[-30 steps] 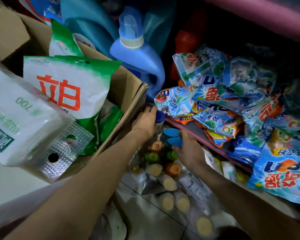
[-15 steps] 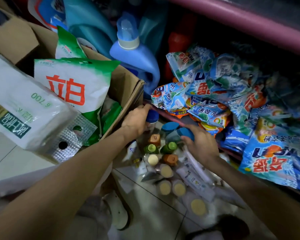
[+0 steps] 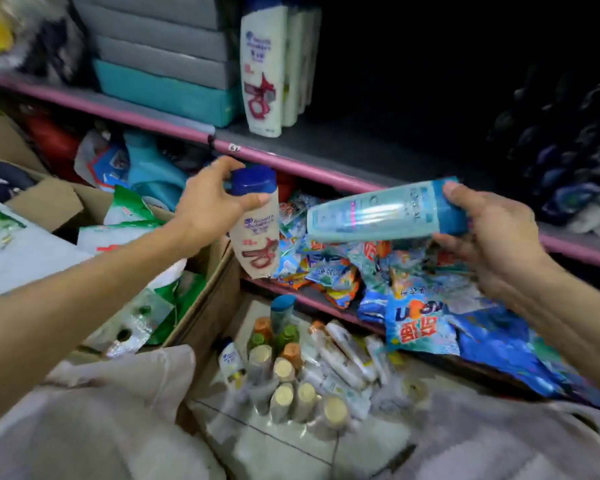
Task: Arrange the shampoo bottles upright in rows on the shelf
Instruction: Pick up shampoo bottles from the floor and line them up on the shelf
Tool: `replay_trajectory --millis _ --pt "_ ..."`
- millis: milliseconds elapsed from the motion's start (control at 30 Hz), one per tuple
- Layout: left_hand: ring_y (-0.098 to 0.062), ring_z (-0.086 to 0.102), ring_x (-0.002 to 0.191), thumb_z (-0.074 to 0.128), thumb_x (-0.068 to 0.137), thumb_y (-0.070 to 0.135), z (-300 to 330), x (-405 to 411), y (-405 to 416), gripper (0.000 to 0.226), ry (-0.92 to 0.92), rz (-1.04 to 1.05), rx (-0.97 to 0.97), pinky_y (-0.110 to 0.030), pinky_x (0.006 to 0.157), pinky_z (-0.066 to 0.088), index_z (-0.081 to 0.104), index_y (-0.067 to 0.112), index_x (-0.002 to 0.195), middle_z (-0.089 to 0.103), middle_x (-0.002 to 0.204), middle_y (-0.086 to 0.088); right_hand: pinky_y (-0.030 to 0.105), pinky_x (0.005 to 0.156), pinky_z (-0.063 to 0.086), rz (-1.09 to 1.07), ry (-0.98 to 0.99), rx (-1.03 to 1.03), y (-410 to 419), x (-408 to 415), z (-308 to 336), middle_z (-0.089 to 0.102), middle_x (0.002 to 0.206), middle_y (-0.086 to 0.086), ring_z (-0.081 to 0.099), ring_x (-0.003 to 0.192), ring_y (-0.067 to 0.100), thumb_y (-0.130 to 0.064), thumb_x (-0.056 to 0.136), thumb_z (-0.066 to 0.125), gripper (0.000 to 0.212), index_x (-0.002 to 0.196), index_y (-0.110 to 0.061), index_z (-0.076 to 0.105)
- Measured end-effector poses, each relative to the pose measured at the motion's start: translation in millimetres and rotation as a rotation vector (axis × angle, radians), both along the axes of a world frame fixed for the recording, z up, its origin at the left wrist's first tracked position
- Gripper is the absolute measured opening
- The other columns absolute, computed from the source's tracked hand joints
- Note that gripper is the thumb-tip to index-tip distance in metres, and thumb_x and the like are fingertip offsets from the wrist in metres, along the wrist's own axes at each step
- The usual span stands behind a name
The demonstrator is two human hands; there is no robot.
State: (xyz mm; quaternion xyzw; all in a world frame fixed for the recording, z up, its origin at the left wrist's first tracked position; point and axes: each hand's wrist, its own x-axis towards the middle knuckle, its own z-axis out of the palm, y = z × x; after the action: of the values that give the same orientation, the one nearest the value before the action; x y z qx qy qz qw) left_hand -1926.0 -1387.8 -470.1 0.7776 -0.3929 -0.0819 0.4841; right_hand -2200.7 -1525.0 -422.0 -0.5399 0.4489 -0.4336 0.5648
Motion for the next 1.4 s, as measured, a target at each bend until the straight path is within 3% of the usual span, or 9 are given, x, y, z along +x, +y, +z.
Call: replay_trajectory --millis 133,300,467,567,633,700,833,900,1400 --pt "-0.001 0.058 0.075 0.079 0.072 0.036 52 -15 -3 0.032 0.121 -0.034 -0.151 -0.02 0.068 0.045 0.058 0.027 0.095 0.062 0.085 0.016 0.029 0.063 0.06 -0.185 -0.227 0.165 -19 -7 28 0.066 0.103 0.01 0.069 0.079 0.019 -0.018 0.09 0.064 0.015 0.091 -0.005 0.056" --pt "0.005 0.061 0.074 0.078 0.076 0.027 83 -39 -6 0.027 0.179 -0.154 -0.225 -0.016 0.069 0.052 0.061 0.022 0.097 0.067 0.091 0.008 0.037 0.069 0.06 -0.368 -0.284 0.293 -42 2 32 0.059 0.104 0.008 0.061 0.053 0.015 -0.016 0.09 0.064 0.029 0.113 -0.003 0.053" --pt "-0.017 0.065 0.096 0.076 0.077 0.026 98 -54 -12 0.027 0.199 -0.278 -0.207 -0.039 0.089 0.053 0.063 0.025 0.101 0.067 0.106 0.0 0.037 0.108 0.04 -0.139 -0.054 0.312 -65 0 34 0.055 0.123 0.011 0.057 0.106 0.022 -0.005 0.096 0.051 0.023 0.119 -0.002 0.053" --pt "-0.011 0.064 0.092 0.077 0.076 0.03 103 -58 -18 0.027 0.204 -0.304 -0.218 -0.032 0.079 0.053 0.063 0.03 0.098 0.067 0.101 0.006 0.024 0.096 0.043 0.009 0.393 -0.078 -45 -3 31 0.047 0.139 0.005 0.053 0.117 0.017 -0.021 0.087 0.067 0.063 0.141 -0.008 0.038" --pt "0.0 0.063 0.084 0.076 0.076 0.033 108 -63 -21 0.026 0.216 -0.354 -0.225 -0.018 0.066 0.049 0.064 0.03 0.098 0.067 0.097 0.012 0.016 0.087 0.046 0.288 0.44 -0.266 -12 1 26 0.045 0.135 -0.006 0.055 0.115 0.007 -0.038 0.075 0.077 0.085 0.146 -0.023 0.031" --pt "0.005 0.063 0.078 0.073 0.078 0.033 112 -72 -25 0.022 0.222 -0.414 -0.22 -0.012 0.059 0.047 0.064 0.031 0.098 0.068 0.093 0.014 0.03 0.097 0.048 0.542 0.403 -0.246 23 11 18 0.05 0.135 -0.009 0.057 0.117 0.011 -0.049 0.063 0.081 0.093 0.142 -0.029 0.035" --pt "-0.008 0.064 0.093 0.066 0.087 0.032 114 -92 -29 0.024 0.246 -0.557 -0.183 -0.029 0.08 0.054 0.063 0.025 0.109 0.068 0.106 0.001 0.04 0.085 0.056 0.486 0.261 -0.314 55 29 -2 0.072 0.102 -0.008 0.069 0.091 0.009 -0.033 0.066 0.084 0.052 0.111 -0.025 0.06" --pt "0.001 0.061 0.098 0.057 0.092 0.037 117 -97 -28 0.029 0.091 -0.597 -0.142 -0.018 0.084 0.051 0.06 0.027 0.119 0.066 0.108 0.01 0.036 0.079 0.058 0.461 0.176 -0.281 61 28 -8 0.074 0.094 -0.008 0.071 0.085 0.008 -0.026 0.068 0.084 0.043 0.104 -0.025 0.063" --pt "-0.004 0.062 0.101 0.035 0.101 0.039 113 -103 -25 0.034 -0.137 -0.586 -0.068 -0.034 0.092 0.05 0.061 0.031 0.122 0.068 0.106 0.013 0.025 0.067 0.059 0.582 0.092 -0.202 64 24 -21 0.075 0.09 -0.007 0.073 0.079 0.012 -0.023 0.071 0.081 0.032 0.098 -0.027 0.064"
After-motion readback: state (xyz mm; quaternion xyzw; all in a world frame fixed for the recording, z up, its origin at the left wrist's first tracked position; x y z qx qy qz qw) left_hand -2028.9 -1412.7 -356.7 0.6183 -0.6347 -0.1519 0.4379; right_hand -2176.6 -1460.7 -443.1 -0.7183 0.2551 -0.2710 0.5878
